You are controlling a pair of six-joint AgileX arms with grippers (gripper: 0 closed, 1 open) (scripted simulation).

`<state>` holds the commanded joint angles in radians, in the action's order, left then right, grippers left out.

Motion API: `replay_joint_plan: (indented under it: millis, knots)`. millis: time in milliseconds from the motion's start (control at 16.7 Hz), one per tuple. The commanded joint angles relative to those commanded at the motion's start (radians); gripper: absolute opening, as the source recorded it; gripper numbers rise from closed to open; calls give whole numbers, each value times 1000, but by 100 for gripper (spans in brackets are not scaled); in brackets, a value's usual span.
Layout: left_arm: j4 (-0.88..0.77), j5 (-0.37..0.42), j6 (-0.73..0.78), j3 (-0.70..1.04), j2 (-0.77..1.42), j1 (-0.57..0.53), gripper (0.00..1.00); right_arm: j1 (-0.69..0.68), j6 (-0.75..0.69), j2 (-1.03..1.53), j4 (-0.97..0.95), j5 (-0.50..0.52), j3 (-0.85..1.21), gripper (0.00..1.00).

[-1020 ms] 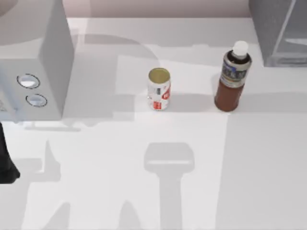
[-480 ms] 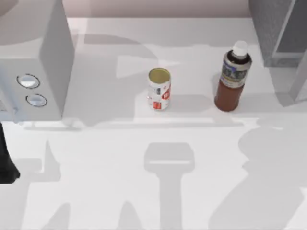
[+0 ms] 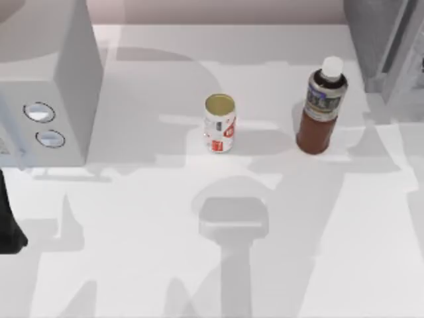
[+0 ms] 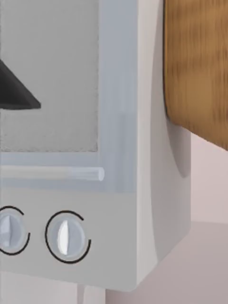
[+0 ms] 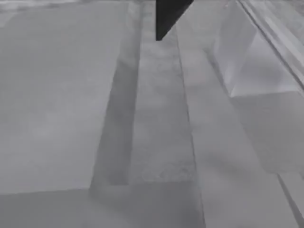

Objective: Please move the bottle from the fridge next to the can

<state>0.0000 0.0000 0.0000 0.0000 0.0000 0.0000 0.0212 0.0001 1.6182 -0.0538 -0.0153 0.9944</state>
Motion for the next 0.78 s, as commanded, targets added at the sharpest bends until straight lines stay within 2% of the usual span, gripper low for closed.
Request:
replay_joint_plan:
  millis: [360, 780]
  knots:
    - [0, 0, 0, 0, 0, 0, 100, 16, -3, 38, 10, 5, 36, 100]
    - [0, 0, 0, 0, 0, 0, 100, 15, -2, 281, 71, 9, 341, 100]
